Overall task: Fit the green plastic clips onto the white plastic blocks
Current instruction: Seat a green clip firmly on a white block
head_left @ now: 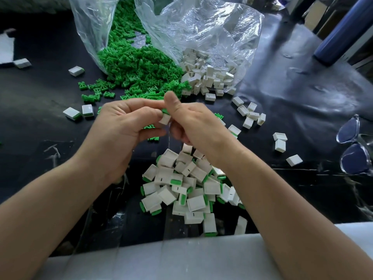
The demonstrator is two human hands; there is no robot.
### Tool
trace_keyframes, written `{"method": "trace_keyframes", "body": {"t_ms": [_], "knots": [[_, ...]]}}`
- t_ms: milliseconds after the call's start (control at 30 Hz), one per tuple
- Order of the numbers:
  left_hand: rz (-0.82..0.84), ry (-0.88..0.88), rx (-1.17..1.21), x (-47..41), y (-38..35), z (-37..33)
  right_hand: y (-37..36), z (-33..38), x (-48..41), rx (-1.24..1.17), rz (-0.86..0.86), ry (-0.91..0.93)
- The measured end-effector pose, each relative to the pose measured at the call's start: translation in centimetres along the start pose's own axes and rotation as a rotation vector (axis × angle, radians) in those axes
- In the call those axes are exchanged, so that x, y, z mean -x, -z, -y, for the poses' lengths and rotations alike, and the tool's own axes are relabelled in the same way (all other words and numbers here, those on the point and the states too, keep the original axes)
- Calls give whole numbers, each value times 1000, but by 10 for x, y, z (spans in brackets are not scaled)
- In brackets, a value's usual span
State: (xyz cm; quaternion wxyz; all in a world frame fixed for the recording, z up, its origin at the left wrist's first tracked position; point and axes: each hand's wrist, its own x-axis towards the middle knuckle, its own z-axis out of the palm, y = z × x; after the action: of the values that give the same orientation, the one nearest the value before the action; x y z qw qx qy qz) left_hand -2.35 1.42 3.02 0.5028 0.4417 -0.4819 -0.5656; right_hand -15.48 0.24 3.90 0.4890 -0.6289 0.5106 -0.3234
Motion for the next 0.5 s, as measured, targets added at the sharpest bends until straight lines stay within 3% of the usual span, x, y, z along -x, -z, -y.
{"method": "trace_keyframes", "body": {"t_ms": [167,267,400,500], "knots": [[6,-30,-47,0,2,-1,26,-11,-12,379,-294,-4],[126,-37,-81,6,1,-2,46,-24,-22,601,-459,-29],[310,-56,-201,12,-2,-3,70,-39,-32,744,-620,-104],[275,-63,-228,11,-1,-2,81,-46,-34,818,-684,-176]]}}
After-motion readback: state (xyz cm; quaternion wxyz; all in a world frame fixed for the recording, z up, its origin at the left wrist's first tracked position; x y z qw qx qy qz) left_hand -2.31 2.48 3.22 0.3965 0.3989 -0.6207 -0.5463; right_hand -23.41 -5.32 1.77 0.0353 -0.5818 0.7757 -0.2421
